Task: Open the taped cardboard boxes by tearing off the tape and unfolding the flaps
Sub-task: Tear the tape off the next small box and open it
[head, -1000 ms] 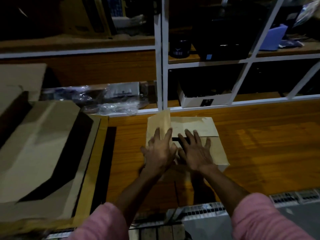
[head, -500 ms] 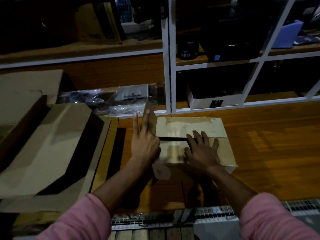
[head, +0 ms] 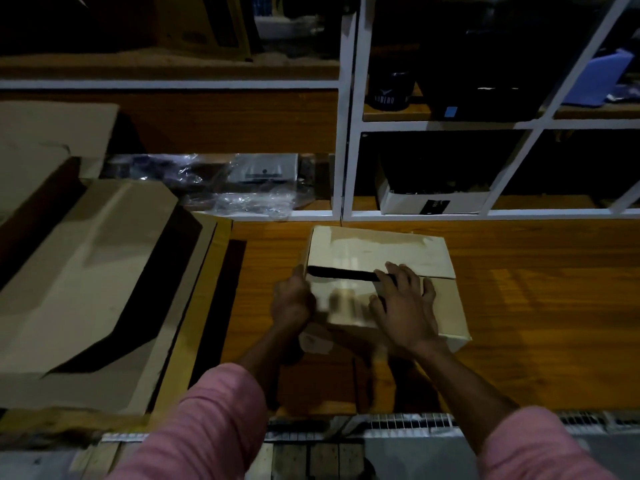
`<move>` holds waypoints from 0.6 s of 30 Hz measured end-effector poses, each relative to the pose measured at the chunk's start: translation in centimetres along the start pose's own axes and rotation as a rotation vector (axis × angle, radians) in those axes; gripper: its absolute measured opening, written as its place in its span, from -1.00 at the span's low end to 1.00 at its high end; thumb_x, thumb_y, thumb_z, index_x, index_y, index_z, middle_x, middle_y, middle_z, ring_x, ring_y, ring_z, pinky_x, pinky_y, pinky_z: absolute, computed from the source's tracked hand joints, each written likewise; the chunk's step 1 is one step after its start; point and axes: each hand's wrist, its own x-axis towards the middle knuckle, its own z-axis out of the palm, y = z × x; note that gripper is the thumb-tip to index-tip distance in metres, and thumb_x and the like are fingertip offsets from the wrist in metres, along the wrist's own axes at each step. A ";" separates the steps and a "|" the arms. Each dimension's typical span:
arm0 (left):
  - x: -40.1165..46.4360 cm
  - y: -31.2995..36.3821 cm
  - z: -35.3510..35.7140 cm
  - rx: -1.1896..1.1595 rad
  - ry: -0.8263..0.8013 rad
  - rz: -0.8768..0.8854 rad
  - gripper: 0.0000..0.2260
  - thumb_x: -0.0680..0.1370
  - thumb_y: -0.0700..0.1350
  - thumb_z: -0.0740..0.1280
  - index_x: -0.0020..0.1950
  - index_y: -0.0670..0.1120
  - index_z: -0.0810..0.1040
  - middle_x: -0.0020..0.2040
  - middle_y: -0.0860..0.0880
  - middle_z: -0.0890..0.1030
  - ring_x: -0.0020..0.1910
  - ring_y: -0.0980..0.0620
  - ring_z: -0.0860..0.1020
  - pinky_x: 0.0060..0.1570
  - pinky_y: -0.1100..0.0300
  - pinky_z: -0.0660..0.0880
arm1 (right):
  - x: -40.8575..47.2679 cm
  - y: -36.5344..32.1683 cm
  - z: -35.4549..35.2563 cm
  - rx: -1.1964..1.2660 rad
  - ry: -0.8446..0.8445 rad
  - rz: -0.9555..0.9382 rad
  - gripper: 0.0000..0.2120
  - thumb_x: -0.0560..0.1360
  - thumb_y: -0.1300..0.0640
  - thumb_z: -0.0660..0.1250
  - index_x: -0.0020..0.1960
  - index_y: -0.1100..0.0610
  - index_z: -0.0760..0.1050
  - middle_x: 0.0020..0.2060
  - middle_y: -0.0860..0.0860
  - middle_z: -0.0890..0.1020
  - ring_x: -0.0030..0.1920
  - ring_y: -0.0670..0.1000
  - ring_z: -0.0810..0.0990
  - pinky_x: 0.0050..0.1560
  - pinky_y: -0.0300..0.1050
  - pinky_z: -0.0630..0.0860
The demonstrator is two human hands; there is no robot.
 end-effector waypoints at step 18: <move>-0.2 1.0 -1.7 0.414 -0.060 0.245 0.13 0.30 0.25 0.59 0.63 -0.08 -0.01 0.61 -0.14 0.06 0.49 -0.24 0.19 0.40 -0.20 0.28 | 3.9 -2.5 -2.6 0.090 -0.038 -0.078 -0.17 0.59 0.01 0.32 0.67 -0.02 -0.13 0.60 -0.11 -0.39 0.62 0.07 -0.31 0.50 0.28 0.18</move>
